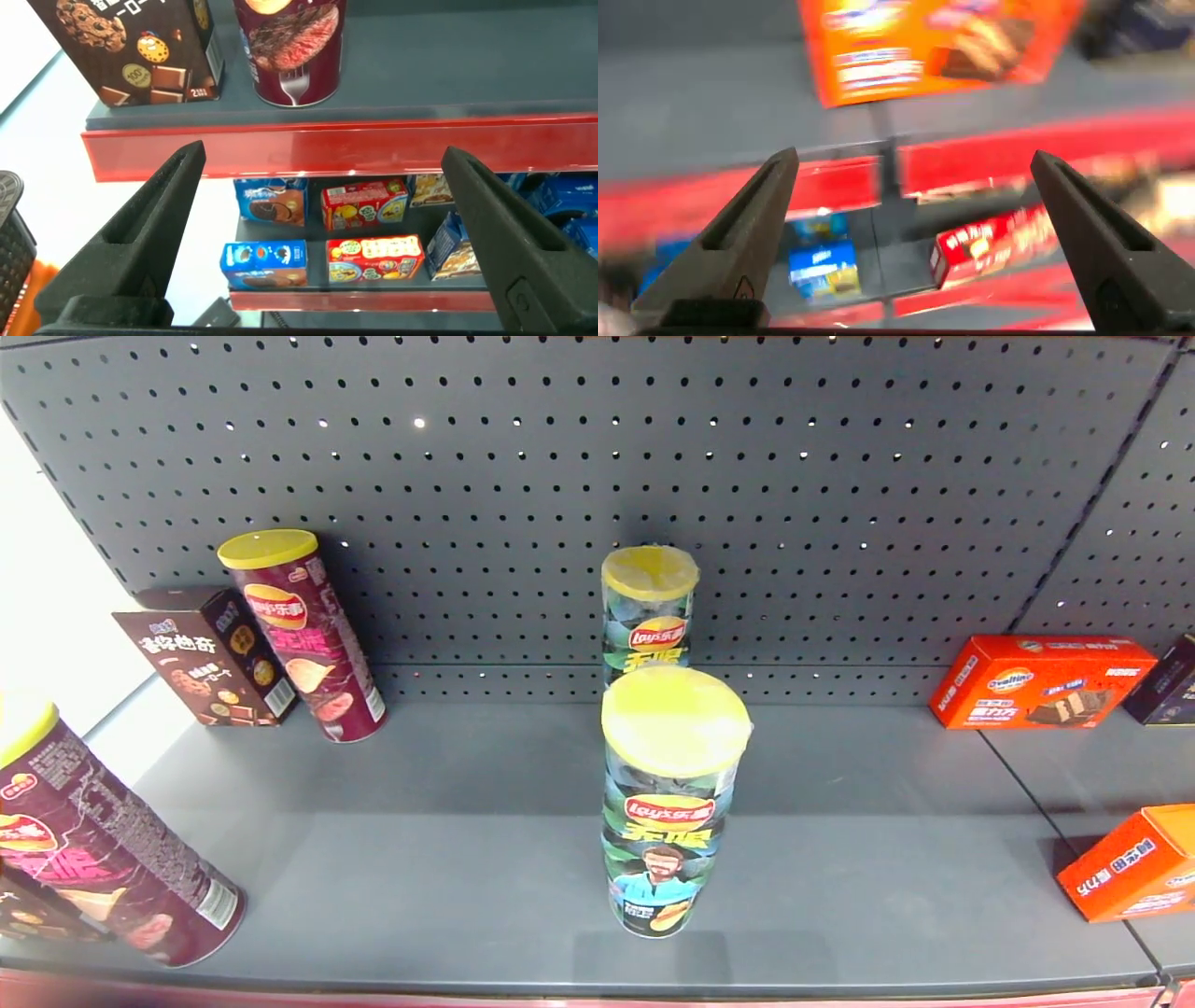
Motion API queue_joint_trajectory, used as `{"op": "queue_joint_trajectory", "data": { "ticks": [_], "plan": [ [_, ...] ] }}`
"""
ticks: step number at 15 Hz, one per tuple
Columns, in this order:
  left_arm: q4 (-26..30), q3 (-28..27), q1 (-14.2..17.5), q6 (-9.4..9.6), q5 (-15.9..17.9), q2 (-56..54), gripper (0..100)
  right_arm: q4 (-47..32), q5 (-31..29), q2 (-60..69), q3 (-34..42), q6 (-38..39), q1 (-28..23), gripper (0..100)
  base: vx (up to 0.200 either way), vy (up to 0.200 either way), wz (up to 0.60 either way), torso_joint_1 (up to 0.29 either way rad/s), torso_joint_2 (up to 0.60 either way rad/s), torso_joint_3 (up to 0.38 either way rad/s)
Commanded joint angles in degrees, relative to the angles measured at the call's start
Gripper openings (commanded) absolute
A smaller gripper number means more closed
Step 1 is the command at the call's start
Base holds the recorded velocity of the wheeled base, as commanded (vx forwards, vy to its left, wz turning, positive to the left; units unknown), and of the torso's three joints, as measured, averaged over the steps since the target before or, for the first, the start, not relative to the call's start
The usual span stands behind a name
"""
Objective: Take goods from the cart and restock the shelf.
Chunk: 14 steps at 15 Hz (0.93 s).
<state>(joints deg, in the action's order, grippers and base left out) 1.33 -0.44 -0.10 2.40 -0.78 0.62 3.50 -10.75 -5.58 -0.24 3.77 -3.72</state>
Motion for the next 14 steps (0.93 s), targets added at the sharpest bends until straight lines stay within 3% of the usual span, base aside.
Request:
{"op": "queue_joint_trajectory", "data": {
  "ticks": [1,3,5,14],
  "plan": [
    [0.0,0.0,-0.1,0.06,0.0,0.1,100,0.0,2.1,0.3,0.2,-5.3,0.2,100,0.000,0.000,0.00,0.000,0.00,0.000],
    [0.0,0.0,0.0,0.06,0.0,0.1,100,-0.5,14.3,5.6,0.2,-8.6,4.9,100,0.000,0.000,0.00,0.000,0.00,0.000],
    [0.0,0.0,0.0,0.06,0.0,0.1,100,-3.8,5.0,5.6,0.2,-2.5,4.3,100,0.000,0.000,0.00,0.000,0.00,0.000],
    [-0.1,0.0,-0.1,-0.03,-0.1,0.1,100,-3.6,7.5,5.6,0.2,-4.2,4.4,100,0.000,0.000,0.00,0.000,0.00,0.000]
  ]
}}
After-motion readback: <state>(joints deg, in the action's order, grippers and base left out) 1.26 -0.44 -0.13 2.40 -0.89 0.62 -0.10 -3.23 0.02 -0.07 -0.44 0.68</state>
